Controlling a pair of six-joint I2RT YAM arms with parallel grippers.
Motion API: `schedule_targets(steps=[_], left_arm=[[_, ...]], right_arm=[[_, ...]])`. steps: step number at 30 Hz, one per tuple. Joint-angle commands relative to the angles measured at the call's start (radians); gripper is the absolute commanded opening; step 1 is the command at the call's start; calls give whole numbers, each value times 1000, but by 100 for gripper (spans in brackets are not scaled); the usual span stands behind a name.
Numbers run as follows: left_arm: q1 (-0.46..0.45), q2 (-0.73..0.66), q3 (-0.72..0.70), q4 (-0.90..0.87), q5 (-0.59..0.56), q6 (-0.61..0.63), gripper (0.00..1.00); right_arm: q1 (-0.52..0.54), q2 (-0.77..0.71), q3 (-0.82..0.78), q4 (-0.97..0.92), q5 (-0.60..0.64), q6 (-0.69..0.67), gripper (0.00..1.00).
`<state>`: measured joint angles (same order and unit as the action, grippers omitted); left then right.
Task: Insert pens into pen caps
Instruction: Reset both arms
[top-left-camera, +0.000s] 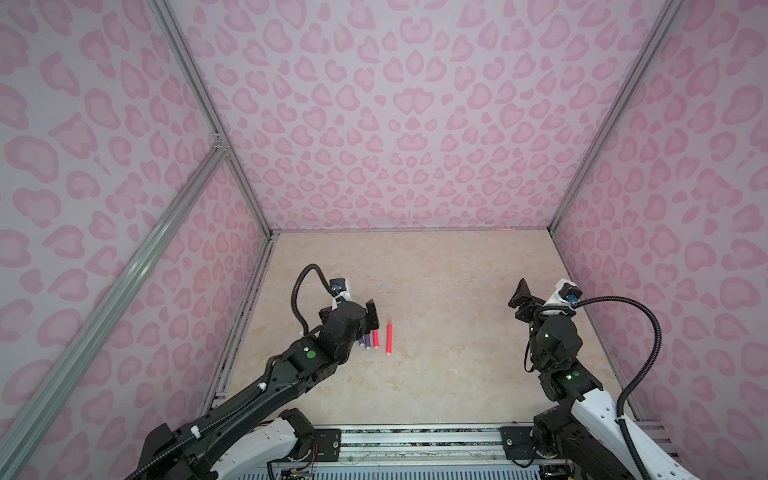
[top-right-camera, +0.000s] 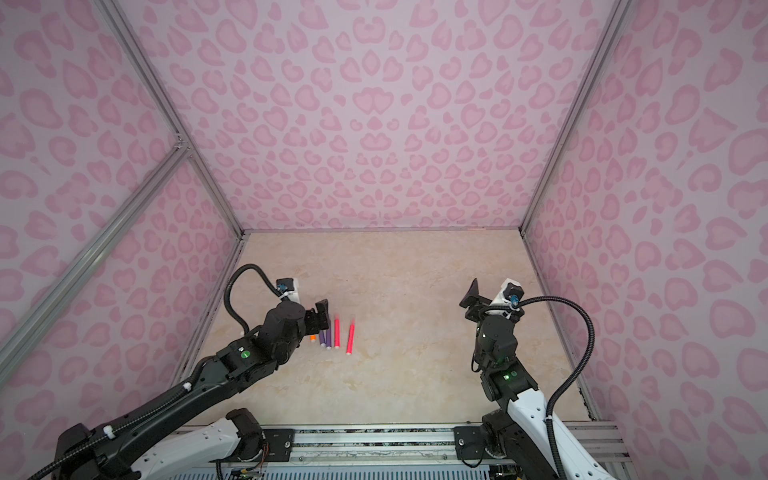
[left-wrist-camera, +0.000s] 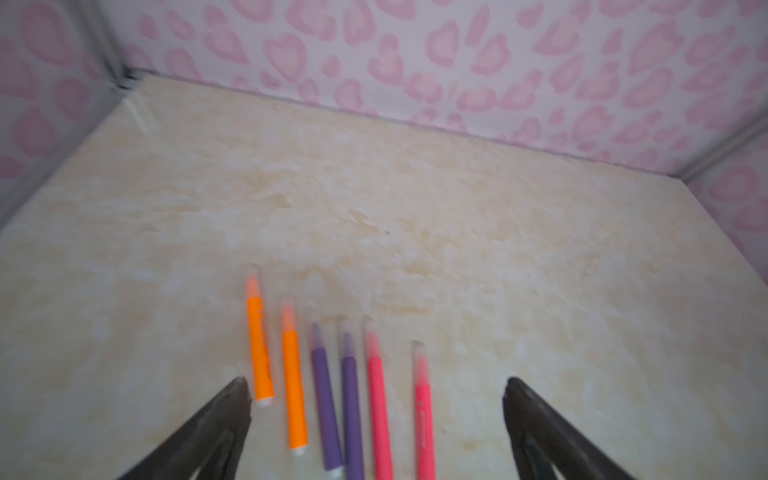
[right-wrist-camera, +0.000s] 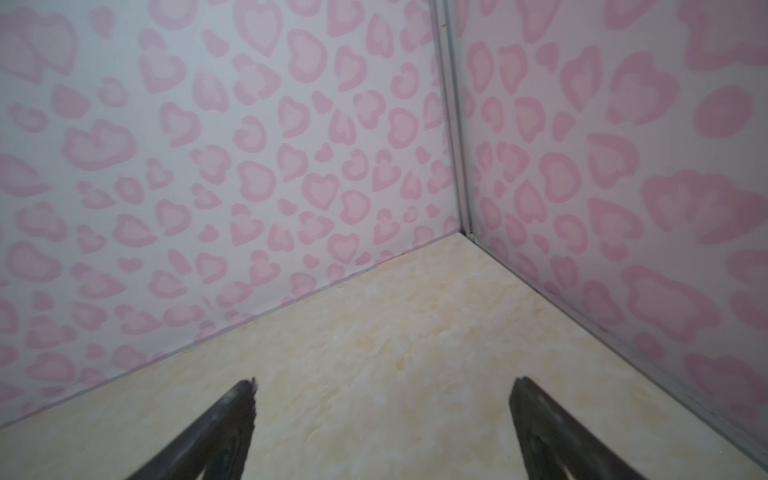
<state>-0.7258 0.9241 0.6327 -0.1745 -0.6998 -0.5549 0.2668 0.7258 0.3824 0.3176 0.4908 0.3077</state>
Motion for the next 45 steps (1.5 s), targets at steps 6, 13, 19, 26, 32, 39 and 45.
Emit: schedule_targets(steps=[6, 13, 19, 26, 32, 39, 45], left_arm=[[272, 138, -149, 235, -464, 170, 96], [567, 67, -406, 665, -144, 289, 96], [628, 162, -498, 1052, -36, 341, 96], [637, 331, -478, 1265, 192, 442, 98], [672, 488, -387, 1271, 340, 481, 97], [707, 542, -338, 1210, 377, 449, 98], [706, 543, -335, 1210, 374, 451, 98]], right_arm=[[-152, 394, -60, 302, 16, -296, 96], [-166, 581, -117, 538, -105, -367, 95], [-155, 625, -145, 657, -388, -401, 99], [-265, 829, -83, 759, -496, -304, 99], [-294, 832, -66, 731, -506, -267, 99], [-307, 807, -133, 814, -623, -315, 99], [-264, 810, -43, 654, -378, -274, 99]])
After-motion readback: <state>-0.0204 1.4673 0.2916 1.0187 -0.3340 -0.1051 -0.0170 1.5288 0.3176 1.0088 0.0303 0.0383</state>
